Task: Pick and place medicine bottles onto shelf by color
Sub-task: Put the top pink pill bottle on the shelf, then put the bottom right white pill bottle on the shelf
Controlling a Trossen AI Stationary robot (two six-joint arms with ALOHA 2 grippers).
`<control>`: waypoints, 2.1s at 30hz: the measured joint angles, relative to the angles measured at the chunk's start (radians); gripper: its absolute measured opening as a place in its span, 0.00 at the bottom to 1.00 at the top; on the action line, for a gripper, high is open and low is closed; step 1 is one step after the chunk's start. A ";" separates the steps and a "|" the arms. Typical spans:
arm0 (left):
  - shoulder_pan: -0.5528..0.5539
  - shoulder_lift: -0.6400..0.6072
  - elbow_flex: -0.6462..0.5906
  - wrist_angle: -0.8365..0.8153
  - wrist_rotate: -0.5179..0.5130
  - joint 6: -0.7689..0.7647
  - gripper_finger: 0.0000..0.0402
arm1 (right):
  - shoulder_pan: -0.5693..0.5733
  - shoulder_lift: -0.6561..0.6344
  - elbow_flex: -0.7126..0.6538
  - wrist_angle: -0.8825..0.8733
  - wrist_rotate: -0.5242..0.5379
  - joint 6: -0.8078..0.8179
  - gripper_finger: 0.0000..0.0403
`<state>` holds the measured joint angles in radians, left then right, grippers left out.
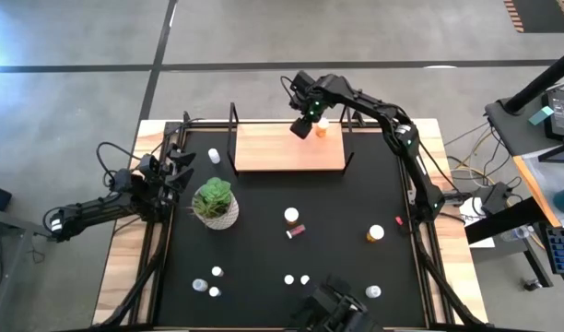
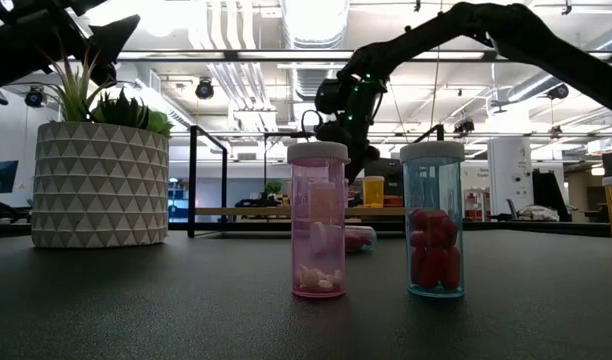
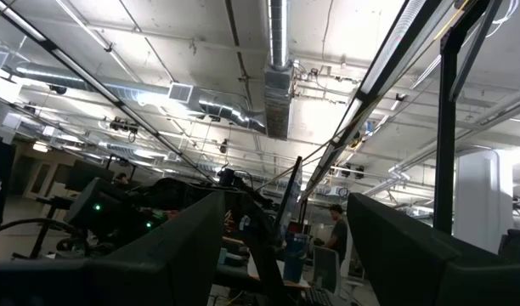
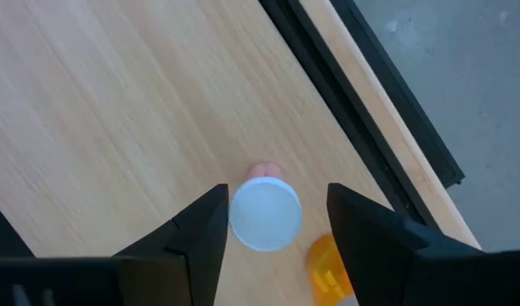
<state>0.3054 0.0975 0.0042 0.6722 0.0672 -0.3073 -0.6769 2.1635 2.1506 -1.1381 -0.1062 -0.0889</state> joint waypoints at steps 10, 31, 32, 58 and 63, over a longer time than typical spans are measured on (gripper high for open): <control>0.000 0.000 0.000 0.000 0.000 0.000 0.58 | 0.000 -0.002 0.085 -0.057 0.001 0.008 0.48; 0.000 0.000 0.000 0.000 0.000 0.000 0.58 | 0.121 -0.250 0.192 -0.397 0.200 0.246 0.47; 0.000 0.000 0.000 0.000 0.000 0.000 0.58 | 0.139 -0.256 0.188 -0.418 0.222 0.261 0.47; 0.000 0.000 0.000 0.000 0.000 0.000 0.58 | 0.650 -0.670 -0.499 -0.405 0.317 1.404 0.43; 0.000 0.000 0.000 0.000 0.000 0.000 0.58 | 0.809 -0.718 -0.626 -0.394 0.316 1.726 0.43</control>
<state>0.3054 0.0978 0.0043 0.6724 0.0669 -0.3073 0.1321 1.4456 1.5246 -1.5318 0.2095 1.6366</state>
